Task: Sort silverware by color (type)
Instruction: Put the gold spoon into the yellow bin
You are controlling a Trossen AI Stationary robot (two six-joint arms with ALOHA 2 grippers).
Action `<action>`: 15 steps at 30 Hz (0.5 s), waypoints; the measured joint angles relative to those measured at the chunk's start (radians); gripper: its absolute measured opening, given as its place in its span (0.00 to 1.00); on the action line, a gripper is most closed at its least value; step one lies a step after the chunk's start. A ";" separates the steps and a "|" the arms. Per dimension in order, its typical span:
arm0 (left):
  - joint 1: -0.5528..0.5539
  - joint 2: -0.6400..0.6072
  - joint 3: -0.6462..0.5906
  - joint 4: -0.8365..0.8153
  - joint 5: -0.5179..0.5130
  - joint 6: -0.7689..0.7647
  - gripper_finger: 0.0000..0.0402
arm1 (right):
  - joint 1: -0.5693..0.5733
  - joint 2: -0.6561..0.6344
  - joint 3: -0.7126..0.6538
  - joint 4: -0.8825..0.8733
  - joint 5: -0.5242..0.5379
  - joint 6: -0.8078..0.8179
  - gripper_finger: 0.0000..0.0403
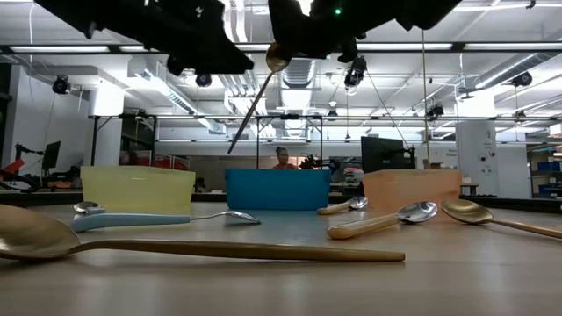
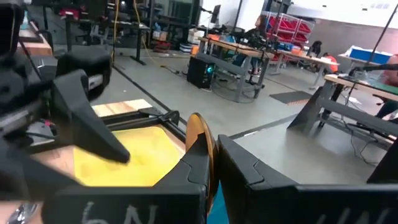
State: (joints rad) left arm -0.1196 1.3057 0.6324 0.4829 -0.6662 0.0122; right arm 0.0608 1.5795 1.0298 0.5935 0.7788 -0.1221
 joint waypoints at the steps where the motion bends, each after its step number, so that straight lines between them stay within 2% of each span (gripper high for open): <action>1: 0.000 0.028 0.013 0.020 -0.006 0.012 0.35 | 0.000 0.000 0.000 -0.001 0.000 -0.002 0.03; 9: 0.004 0.193 0.124 0.025 -0.100 0.067 0.35 | 0.000 0.001 0.002 -0.007 0.005 -0.017 0.03; 12: 0.003 0.221 0.150 0.010 -0.170 0.069 0.35 | 0.000 0.001 0.002 -0.008 0.003 -0.021 0.03; 15: 0.005 0.226 0.163 -0.013 -0.185 0.070 0.34 | 0.000 0.001 0.002 -0.011 -0.001 -0.022 0.03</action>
State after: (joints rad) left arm -0.1150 1.5314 0.7955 0.4700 -0.8513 0.0823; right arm 0.0610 1.5803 1.0317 0.5830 0.7779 -0.1437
